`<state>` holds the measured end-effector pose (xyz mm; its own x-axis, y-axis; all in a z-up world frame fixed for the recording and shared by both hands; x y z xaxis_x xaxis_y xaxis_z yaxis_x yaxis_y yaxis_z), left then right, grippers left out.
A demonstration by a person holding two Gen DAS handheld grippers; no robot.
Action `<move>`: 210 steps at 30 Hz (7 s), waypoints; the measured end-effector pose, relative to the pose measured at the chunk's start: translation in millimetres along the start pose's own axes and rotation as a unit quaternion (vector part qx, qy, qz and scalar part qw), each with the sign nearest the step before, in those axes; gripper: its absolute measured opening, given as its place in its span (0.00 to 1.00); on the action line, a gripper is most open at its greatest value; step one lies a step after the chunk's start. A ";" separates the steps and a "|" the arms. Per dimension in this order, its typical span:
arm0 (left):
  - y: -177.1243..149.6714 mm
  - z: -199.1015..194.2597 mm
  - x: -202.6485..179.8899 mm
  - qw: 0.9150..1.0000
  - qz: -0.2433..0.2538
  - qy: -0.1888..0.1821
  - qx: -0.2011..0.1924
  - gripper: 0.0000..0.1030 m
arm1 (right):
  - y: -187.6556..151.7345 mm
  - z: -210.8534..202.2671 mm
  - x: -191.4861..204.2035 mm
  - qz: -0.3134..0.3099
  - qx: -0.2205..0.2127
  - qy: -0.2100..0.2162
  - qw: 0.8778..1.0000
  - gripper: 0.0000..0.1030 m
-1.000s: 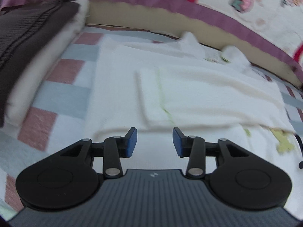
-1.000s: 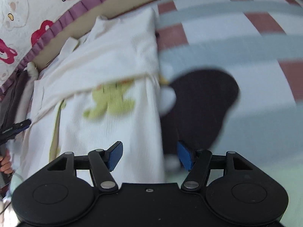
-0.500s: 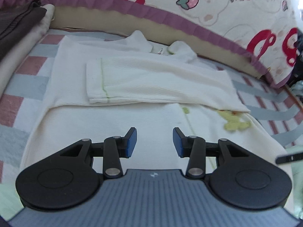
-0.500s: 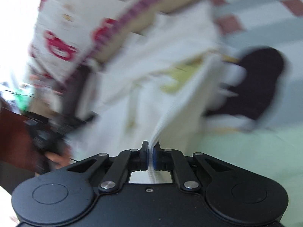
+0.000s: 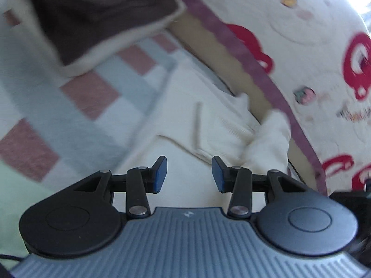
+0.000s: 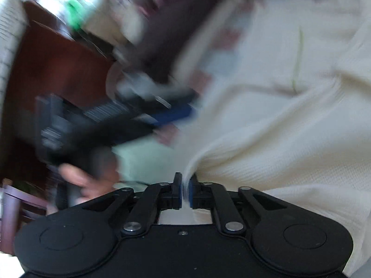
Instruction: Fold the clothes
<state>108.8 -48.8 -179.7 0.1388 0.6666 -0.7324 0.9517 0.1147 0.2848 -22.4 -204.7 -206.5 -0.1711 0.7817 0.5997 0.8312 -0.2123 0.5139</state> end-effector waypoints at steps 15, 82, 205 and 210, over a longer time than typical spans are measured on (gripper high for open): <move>-60.2 48.3 -48.2 0.976 0.194 0.051 0.086 0.57 | 103.6 -124.6 -99.5 0.096 -0.031 -0.306 0.947 0.64; -53.0 -52.5 -1.9 0.970 0.196 0.145 0.019 0.03 | 172.5 36.9 -71.0 -0.038 -0.108 -0.204 0.972 0.09; -91.9 -84.9 -32.8 0.908 0.370 0.197 0.010 0.03 | -50.0 -118.7 36.6 -0.106 -0.069 -0.231 0.965 0.08; -87.3 -111.7 -19.2 0.926 0.326 0.189 0.030 0.03 | -62.7 -107.0 31.1 -0.107 -0.030 -0.252 0.961 0.08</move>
<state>-7.6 10.7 -121.4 0.5935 0.7917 -0.1447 0.7145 -0.4357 0.5474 -136.5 -229.8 -154.5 -0.0435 0.9928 0.1113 0.7711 -0.0375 0.6357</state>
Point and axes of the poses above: each gripper's, at about its wrist camera, not at the fingertips, and z roughly the way its jaws point, x to its left, y to its top, the point moved 6 cm from there along z, roughly the way its jaws point, and after that the axes turned 15 degrees about -z, right-handed, at the moved point
